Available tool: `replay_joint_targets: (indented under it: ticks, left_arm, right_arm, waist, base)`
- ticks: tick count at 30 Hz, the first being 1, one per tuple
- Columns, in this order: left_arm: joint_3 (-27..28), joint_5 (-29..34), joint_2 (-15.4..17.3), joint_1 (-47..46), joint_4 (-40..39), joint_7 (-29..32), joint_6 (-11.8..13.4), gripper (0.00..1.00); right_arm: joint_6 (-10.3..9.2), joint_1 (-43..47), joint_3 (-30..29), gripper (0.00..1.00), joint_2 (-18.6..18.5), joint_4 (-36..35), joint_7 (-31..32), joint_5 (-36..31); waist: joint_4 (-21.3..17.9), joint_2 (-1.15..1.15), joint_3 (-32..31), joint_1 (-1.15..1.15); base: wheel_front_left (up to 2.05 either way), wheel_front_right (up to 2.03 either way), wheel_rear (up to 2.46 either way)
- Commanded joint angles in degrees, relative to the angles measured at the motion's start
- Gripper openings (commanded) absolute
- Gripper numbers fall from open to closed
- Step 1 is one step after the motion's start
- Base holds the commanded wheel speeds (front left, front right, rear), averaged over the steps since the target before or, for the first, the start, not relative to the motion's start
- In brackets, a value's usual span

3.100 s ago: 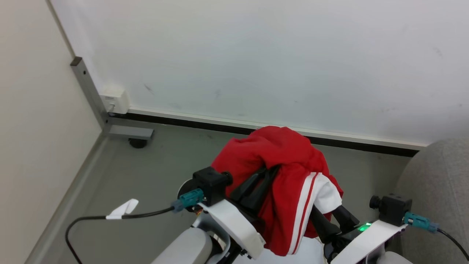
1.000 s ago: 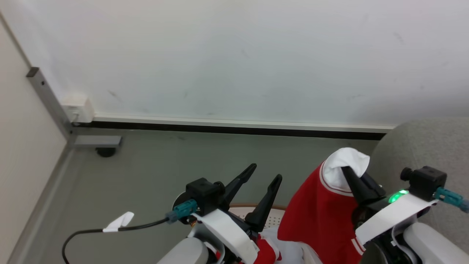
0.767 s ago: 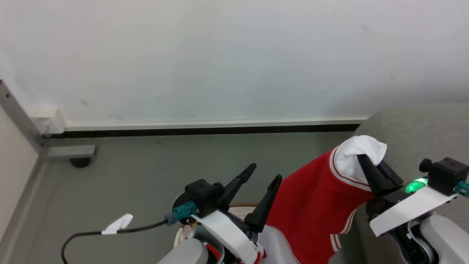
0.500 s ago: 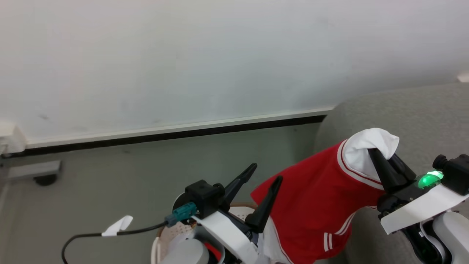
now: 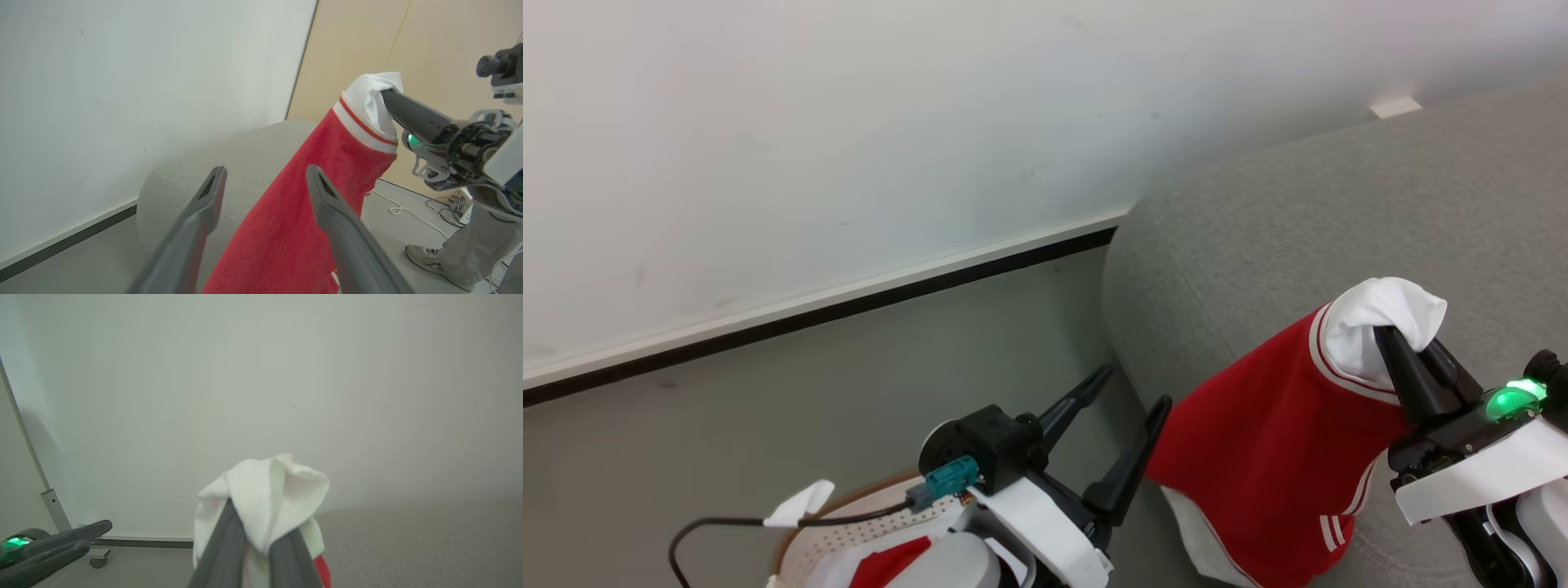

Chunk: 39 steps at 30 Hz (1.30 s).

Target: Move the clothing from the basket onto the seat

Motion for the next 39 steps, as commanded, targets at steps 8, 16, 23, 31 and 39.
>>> replay_joint_targets:
  ticks: [8, 16, 23, 31, 39]
  left_arm:
    - [-0.85, 1.87, 0.42, -1.12, 0.58, -0.65, -0.13, 1.00]
    - [-1.22, 2.23, 0.50, -1.99, 0.92, -0.73, -0.35, 1.00]
    - [-1.23, 2.49, 1.36, -3.25, 0.33, 0.13, -0.02, 1.00]
    - [-1.13, 3.65, 3.41, -5.67, -1.78, 1.99, 0.14, 1.00]
    - [-0.95, 4.29, 4.98, -8.33, -4.30, 3.41, 0.32, 1.00]
  right_arm:
    - [-0.12, 1.66, -1.14, 0.00, 0.35, -1.55, -0.02, -1.22]
    - [-0.12, 1.14, -2.25, 0.00, 1.24, -2.01, -0.02, -1.30]
    - [-0.12, -4.89, -3.17, 0.00, 0.29, -0.69, 0.56, 0.00]
    - [-0.12, -18.43, -5.25, 0.00, -6.10, 2.77, 3.87, 1.96]
    - [-0.12, -34.16, -7.53, 0.00, -12.39, 9.84, 7.24, 2.99]
  waist:
    - [-4.71, -0.01, 1.66, 0.00]
    - [-4.85, -0.01, 2.95, 0.00]
    - [-2.99, -0.01, 6.58, 0.00]
    - [0.38, -0.01, 14.24, 0.00]
    - [2.77, -0.01, 21.83, 0.00]
  base:
    - [0.00, 0.00, 0.00]
    - [0.00, 0.00, 0.00]
    - [0.00, 0.00, 0.00]
    - [0.00, 0.00, 0.00]
    - [0.00, 0.00, 0.00]
